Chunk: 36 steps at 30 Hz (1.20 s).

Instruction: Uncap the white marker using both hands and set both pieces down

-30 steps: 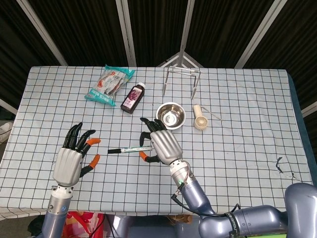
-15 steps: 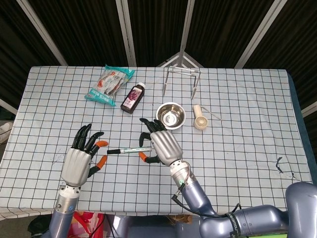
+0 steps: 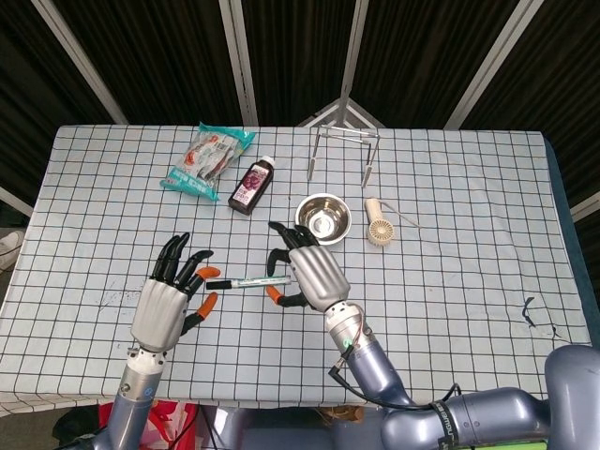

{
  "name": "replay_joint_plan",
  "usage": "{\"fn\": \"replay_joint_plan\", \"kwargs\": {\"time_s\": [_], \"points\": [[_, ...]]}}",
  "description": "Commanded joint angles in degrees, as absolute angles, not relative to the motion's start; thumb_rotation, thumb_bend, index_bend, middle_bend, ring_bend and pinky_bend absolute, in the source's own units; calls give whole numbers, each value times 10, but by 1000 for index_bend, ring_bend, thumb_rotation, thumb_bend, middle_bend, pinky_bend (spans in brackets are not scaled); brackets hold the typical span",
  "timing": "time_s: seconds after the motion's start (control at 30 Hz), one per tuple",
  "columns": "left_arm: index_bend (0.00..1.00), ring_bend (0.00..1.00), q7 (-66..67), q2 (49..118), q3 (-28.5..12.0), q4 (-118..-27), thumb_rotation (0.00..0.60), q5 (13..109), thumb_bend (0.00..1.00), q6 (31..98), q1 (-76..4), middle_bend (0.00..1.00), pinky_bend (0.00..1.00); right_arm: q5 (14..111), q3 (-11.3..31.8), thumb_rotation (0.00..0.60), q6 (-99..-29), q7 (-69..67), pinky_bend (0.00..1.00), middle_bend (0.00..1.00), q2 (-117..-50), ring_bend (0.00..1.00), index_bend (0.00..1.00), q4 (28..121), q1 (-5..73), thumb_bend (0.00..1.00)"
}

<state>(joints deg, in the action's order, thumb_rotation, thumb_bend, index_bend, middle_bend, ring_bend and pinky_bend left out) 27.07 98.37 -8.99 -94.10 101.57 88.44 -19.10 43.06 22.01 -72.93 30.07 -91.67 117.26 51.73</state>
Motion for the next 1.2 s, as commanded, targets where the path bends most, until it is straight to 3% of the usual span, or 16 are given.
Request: {"fn": "replay_joint_plan", "kwargs": {"time_s": [0.03,0.63,1.2], "points": [[484,0,273,988,-90,-938,600,1014,408,881,-194,264,92,431,219,600,-727,298,73,97,-915,149,761,1171,517,483],[529,0,271,1023,-102,-904,600,1014,429,883,-217,296,92,439,212,600,-722,273,72,98,-907,149,767,1169,510,481],[587,0,252,1033,-101,-881,600,1015,514,906,-220,337,92,443,205,600,-717,256,73,98,-906,149,767,1159,505,482]]}}
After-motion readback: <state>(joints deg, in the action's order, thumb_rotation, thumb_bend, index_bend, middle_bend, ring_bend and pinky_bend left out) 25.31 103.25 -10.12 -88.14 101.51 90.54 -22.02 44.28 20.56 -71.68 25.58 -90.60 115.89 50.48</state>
